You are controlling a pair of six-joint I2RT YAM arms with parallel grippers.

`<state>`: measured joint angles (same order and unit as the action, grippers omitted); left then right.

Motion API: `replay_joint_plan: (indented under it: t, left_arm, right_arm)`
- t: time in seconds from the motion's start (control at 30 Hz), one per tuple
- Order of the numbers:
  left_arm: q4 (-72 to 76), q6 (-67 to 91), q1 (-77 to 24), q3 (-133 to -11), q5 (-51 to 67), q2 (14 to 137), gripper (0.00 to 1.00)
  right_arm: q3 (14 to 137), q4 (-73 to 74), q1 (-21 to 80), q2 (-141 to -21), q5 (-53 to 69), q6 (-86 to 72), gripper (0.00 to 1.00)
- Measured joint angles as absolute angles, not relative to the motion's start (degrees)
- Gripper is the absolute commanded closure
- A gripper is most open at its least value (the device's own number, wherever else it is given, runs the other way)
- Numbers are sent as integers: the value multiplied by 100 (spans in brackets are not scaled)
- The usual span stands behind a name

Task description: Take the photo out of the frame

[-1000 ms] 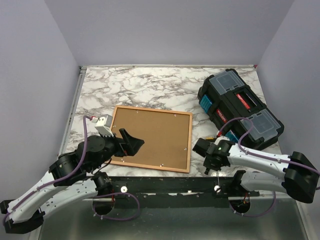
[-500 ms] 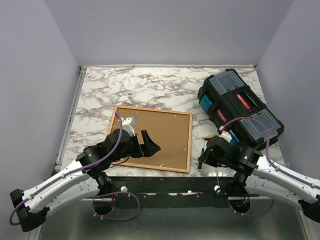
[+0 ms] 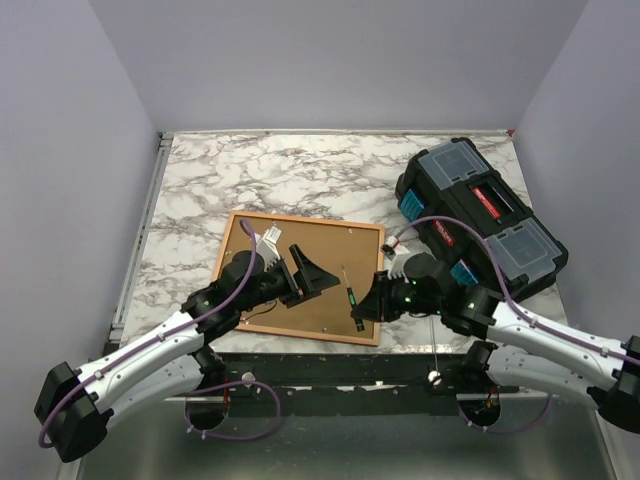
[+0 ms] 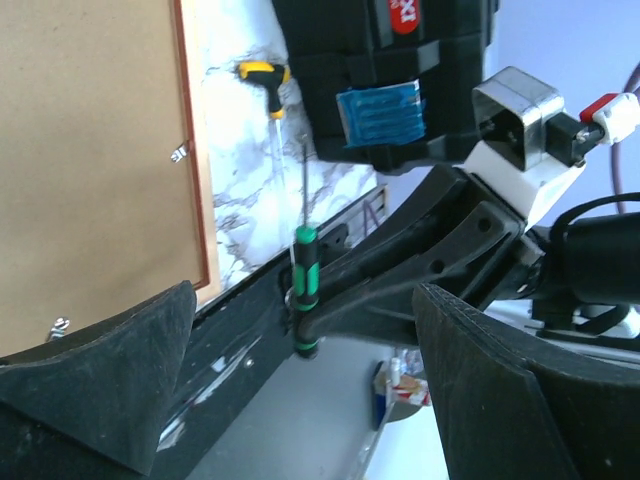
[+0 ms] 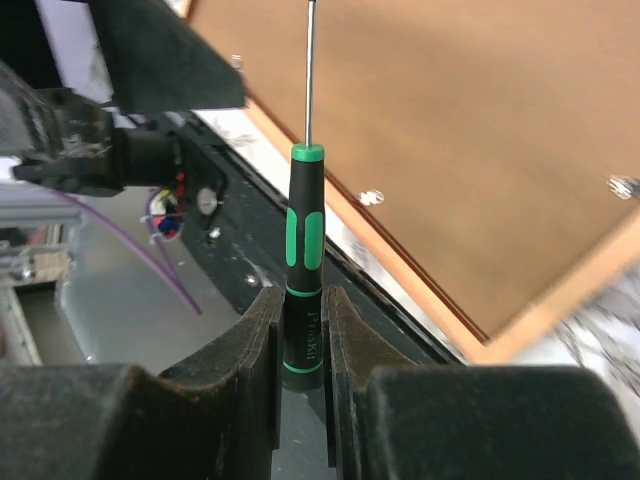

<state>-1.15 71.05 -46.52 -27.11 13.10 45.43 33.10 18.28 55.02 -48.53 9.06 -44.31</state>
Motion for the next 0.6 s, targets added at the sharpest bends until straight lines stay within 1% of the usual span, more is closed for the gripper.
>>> replay_joint_plan:
  t: [0.17,0.37,0.4,0.5,0.53,0.57,0.6]
  left_arm:
    - [143,7428,-4510,-2550,1271,4438,19]
    - [117,7550,-4357,-2521,1227,4368,36]
    - [119,7557,-4353,-2512,1216,4346,43]
    - [123,7585,-4333,-2506,1194,4340,71]
    - [132,7603,-4316,-2497,1194,4340,84]
    - [158,7596,-4307,-2491,1194,4340,97]
    - [172,7609,-4298,-2491,1194,4338,100]
  right_arm:
    - [3505,696,5551,-5642,1529,-4252,99]
    - [3741,62,5776,-5951,1831,-4152,99]
    - [3778,-19,5822,-6016,1844,-4134,99]
    - [3907,-93,6038,-6211,1839,-4056,99]
    - [3946,-93,6121,-6270,1813,-4034,99]
    - [3990,-71,6206,-6318,1756,-4007,96]
    - [4029,-40,6289,-6366,1693,-3979,87]
